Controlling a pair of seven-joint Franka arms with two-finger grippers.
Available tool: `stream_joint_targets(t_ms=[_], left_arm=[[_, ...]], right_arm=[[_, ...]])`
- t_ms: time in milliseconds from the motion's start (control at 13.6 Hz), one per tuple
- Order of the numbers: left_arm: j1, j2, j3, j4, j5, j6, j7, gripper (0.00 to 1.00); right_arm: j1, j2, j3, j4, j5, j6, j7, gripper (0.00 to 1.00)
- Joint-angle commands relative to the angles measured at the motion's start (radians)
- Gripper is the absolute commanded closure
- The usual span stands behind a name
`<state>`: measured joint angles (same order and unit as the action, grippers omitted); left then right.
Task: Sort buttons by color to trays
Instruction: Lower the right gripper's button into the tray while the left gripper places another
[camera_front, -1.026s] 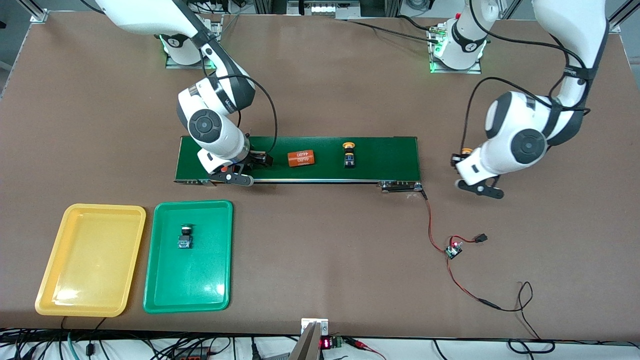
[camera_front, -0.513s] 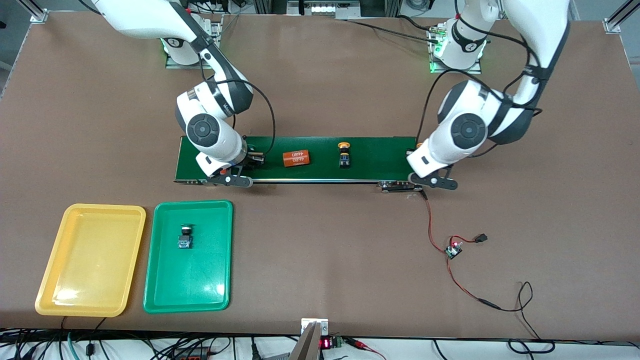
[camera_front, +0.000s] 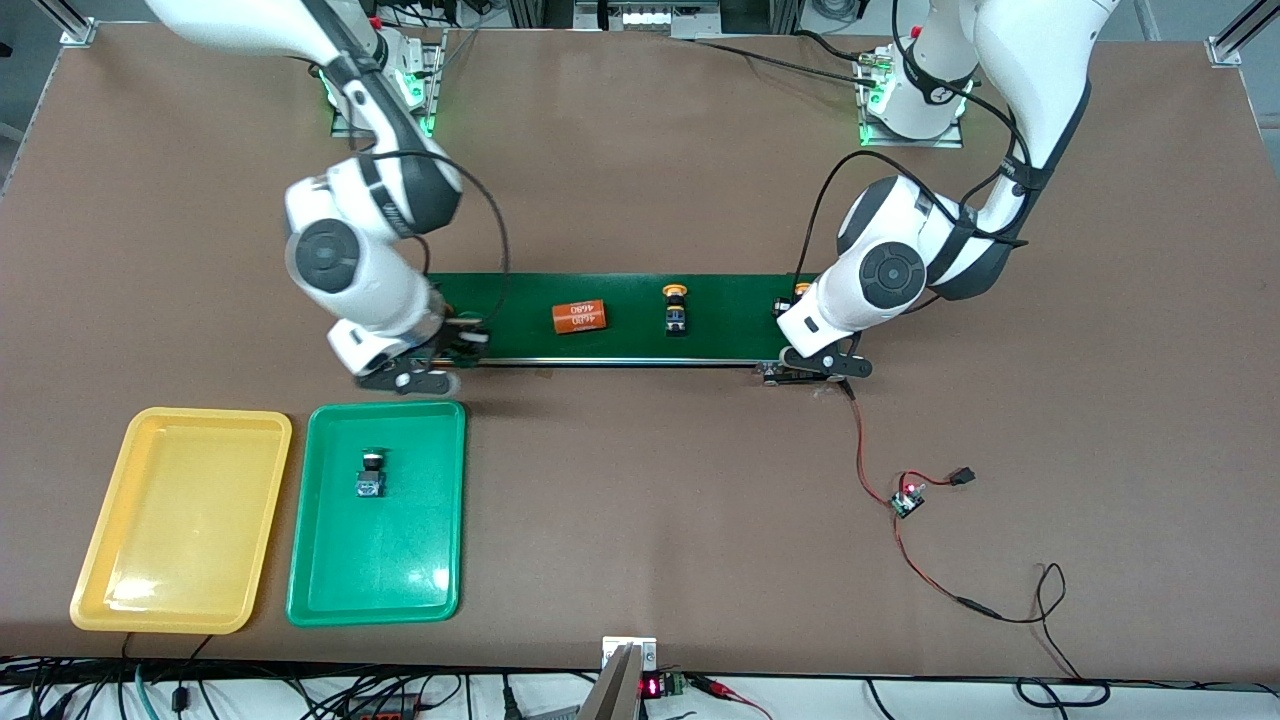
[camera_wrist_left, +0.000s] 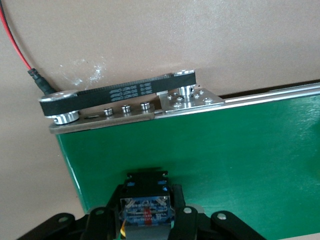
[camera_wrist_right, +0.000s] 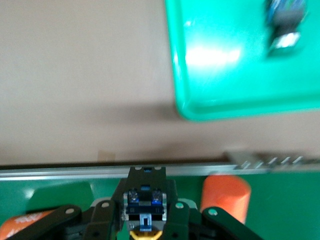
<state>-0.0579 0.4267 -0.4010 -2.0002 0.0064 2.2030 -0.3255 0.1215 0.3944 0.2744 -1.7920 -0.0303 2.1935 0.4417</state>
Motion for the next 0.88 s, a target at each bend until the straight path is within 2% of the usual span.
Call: stream_joint_targets(t_ms=[0, 147, 293, 440, 733, 806], left_arm=[[0.001, -0.019, -0.004, 0.017, 0.004, -0.014, 0.008, 0.0], [0.013, -0.072, -0.004, 0.017, 0.003, -0.022, 0.006, 0.0], [0.026, -0.138, 0.01, 0.02, 0.003, -0.057, 0.006, 0.0], [0.024, -0.18, 0.068, 0.052, 0.003, -0.151, 0.014, 0.0], [0.067, -0.287, 0.105, 0.133, -0.003, -0.386, 0.058, 0.0], [0.067, -0.316, 0.151, 0.156, -0.005, -0.444, 0.089, 0.0]], right_arm=[[-0.028, 0.076, -0.065, 0.12, -0.008, -0.02, -0.165, 1.0], [-0.029, 0.162, -0.116, 0.199, -0.01, 0.0, -0.236, 1.0], [-0.031, 0.231, -0.141, 0.226, -0.011, 0.107, -0.282, 1.0], [-0.029, 0.277, -0.141, 0.226, -0.032, 0.199, -0.284, 1.0], [-0.029, 0.317, -0.143, 0.226, -0.051, 0.253, -0.279, 0.99], [-0.031, 0.33, -0.143, 0.226, -0.052, 0.268, -0.279, 0.93]])
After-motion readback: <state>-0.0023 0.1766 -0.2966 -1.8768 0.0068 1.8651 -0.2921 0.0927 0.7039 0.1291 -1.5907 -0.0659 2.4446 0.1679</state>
